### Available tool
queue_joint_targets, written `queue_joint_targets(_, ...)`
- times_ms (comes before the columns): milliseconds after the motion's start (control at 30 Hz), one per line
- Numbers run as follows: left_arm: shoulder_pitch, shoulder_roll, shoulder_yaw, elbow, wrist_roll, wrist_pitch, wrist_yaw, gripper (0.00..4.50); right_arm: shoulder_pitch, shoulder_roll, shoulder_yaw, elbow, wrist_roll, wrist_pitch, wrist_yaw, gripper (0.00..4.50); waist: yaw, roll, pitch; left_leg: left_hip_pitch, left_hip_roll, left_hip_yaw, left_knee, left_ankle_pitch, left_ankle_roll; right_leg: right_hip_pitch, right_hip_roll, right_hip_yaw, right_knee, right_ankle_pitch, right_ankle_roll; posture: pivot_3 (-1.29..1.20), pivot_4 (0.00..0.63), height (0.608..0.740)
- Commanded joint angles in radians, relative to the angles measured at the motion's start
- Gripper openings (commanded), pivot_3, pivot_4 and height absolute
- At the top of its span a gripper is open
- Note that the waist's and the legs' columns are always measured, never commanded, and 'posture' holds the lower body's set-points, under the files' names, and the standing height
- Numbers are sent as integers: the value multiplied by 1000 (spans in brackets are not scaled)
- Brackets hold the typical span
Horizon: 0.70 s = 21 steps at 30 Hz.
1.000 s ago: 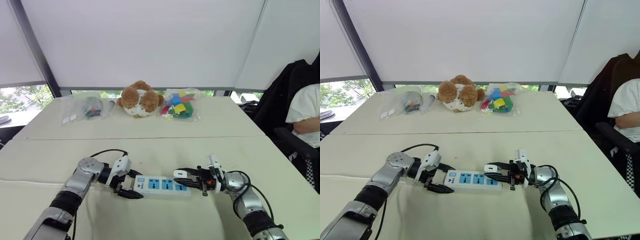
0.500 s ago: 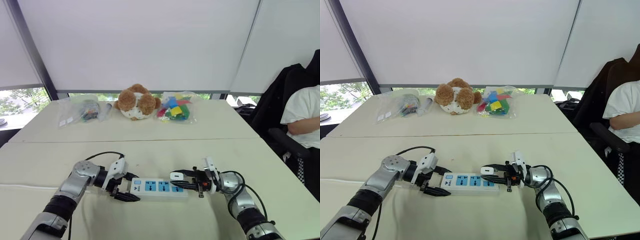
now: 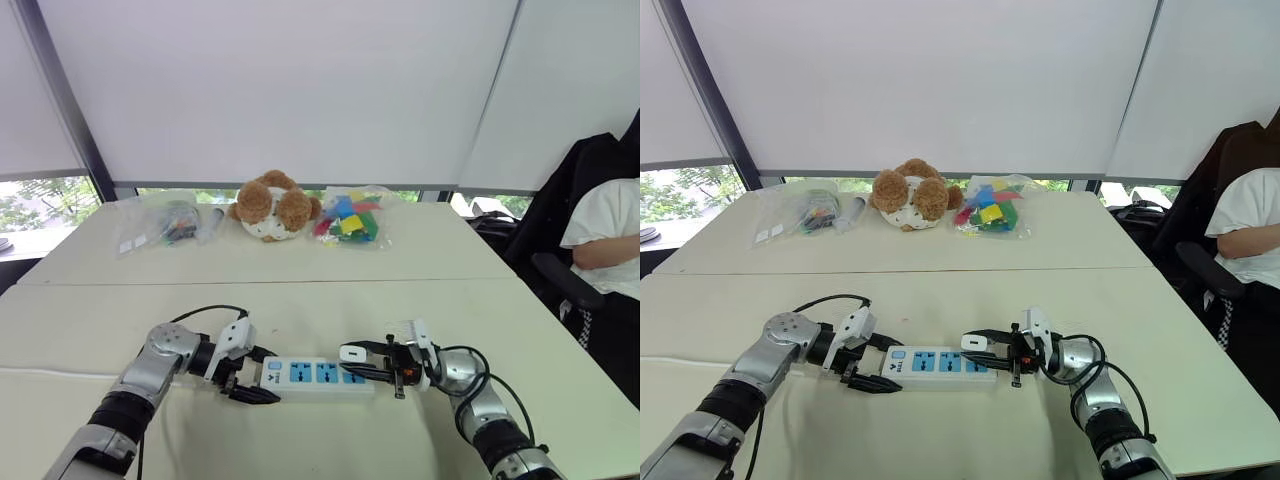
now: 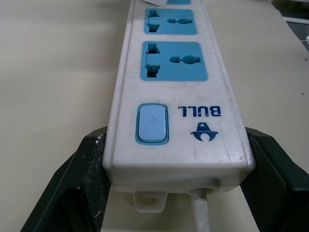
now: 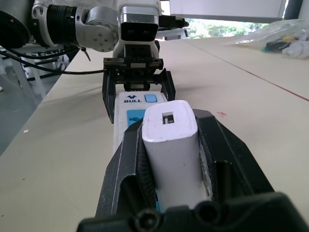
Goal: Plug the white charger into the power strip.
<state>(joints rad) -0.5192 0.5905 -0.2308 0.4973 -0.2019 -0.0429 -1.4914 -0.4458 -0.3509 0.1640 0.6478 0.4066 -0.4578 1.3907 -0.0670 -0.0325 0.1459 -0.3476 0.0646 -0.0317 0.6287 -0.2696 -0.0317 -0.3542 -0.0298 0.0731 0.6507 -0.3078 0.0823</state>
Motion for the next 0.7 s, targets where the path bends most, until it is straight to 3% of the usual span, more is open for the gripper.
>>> queue_joint_targets(33, -18, 21, -1, -3, 21, -24, -25, 3029, 78, -46, 42, 138, -101, 136, 19, 784, 1, 0, 0, 0, 0, 0, 0, 0, 0, 0, 0, 0, 0, 0, -1, 0, 150, 739)
queue_joint_targets(633, 0, 27, -1, -20, 19, -27, -21, 3029, 68, -38, 40, 186, -142, 82, 25, 784, 8, 0, 0, -1, 1, 1, -14, 0, -1, -3, -7, 1, -5, -2, -5, 0, 150, 739)
queue_joint_targets(700, 1, 29, -2, -19, 20, -28, -21, 3029, 66, -39, 39, 183, -139, 78, 26, 1860, 8, 0, 0, -3, 1, 2, -14, 0, -1, -3, -8, 1, -5, -3, -6, 0, 150, 739)
